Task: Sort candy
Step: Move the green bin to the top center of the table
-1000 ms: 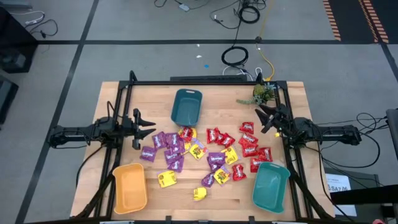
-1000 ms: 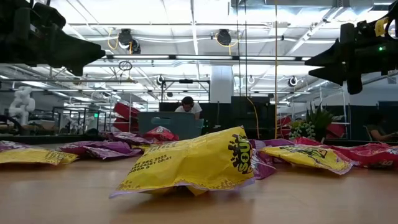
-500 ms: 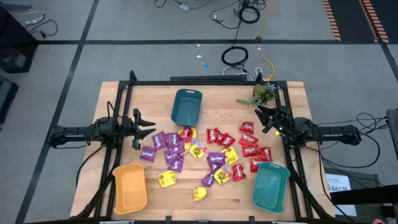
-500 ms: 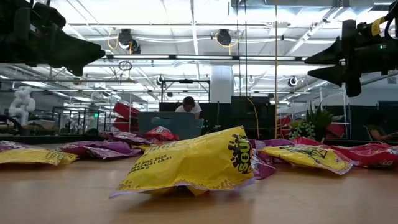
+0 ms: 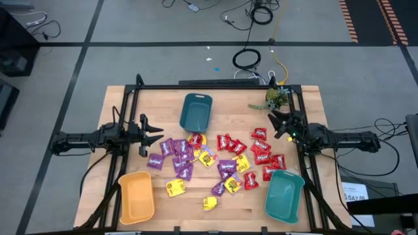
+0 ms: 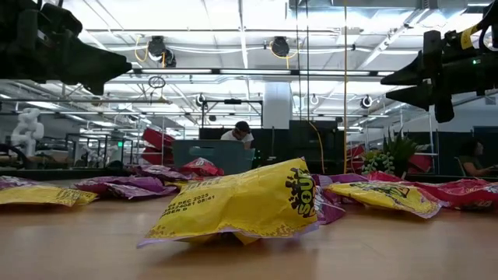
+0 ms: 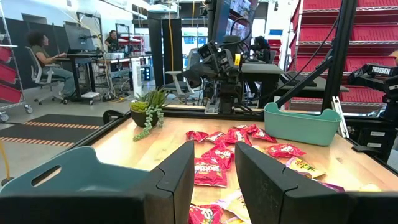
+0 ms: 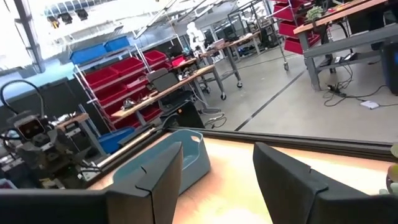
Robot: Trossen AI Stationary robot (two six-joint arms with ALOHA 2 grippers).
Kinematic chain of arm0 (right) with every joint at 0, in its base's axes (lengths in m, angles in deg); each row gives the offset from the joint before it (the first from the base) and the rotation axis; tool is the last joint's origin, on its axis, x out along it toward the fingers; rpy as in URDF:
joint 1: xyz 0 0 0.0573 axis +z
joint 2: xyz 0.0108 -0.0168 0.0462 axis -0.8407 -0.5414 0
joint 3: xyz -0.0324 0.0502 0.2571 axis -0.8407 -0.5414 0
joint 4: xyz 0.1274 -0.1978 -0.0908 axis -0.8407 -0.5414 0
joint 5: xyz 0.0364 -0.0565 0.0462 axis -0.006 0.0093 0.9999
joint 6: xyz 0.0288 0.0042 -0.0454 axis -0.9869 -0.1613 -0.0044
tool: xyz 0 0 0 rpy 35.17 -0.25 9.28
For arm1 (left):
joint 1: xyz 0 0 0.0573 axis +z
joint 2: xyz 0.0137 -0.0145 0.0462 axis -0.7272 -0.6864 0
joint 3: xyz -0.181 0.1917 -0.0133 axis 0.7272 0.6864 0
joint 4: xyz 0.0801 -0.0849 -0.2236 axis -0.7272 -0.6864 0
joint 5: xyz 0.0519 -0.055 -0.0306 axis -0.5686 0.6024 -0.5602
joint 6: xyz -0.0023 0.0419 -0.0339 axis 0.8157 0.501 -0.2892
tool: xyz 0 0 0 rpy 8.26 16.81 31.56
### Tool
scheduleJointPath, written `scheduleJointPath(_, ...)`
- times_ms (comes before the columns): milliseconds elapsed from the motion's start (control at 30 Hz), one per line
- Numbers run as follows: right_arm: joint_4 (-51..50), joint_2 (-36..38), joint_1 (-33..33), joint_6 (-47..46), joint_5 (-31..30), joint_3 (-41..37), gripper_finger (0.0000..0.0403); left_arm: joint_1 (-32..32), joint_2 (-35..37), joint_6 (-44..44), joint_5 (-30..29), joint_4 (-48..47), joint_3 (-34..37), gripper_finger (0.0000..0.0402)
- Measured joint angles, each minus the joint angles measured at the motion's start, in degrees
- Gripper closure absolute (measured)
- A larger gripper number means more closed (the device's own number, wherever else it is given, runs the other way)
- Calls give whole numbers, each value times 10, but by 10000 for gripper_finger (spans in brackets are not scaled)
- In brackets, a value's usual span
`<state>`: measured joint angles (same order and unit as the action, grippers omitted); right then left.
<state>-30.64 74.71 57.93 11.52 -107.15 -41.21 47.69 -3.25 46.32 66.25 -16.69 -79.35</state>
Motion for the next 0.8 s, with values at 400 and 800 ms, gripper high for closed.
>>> scheduleJointPath(400, 6, -43, 2, 29, 51, 28, 215, 0, 0, 0, 0, 0, 0, 276)
scheduleJointPath(800, -253, -294, 2, -84, 66, 295, 215, 0, 0, 0, 0, 0, 0, 276)
